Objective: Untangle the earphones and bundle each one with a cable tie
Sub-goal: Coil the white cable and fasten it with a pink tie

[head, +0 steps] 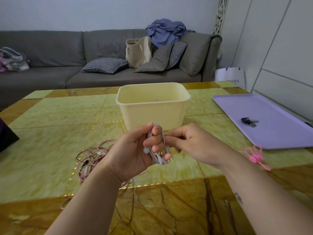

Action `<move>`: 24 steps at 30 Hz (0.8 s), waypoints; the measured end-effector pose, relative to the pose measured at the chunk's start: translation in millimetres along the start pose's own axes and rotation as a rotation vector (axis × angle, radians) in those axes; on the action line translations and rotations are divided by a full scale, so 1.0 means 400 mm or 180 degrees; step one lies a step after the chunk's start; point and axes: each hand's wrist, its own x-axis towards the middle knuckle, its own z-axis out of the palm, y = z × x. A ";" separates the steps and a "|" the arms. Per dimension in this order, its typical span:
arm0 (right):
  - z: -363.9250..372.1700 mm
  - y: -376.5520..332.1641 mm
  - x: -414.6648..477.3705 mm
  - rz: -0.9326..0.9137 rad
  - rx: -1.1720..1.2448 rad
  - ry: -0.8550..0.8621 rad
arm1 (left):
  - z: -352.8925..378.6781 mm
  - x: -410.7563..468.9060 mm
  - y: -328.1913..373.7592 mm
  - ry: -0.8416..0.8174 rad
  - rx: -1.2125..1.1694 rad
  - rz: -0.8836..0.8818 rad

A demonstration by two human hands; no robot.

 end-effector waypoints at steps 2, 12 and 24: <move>-0.009 0.006 -0.002 -0.0009 0.0135 -0.0172 | 0.001 -0.003 0.003 -0.0059 0.0056 -0.0132; -0.025 0.016 -0.005 0.0078 0.0369 -0.0483 | 0.007 -0.009 0.006 -0.0069 0.0312 -0.0312; -0.004 0.011 0.000 0.0204 0.0451 -0.0003 | 0.041 -0.004 0.002 0.0806 0.0724 -0.0045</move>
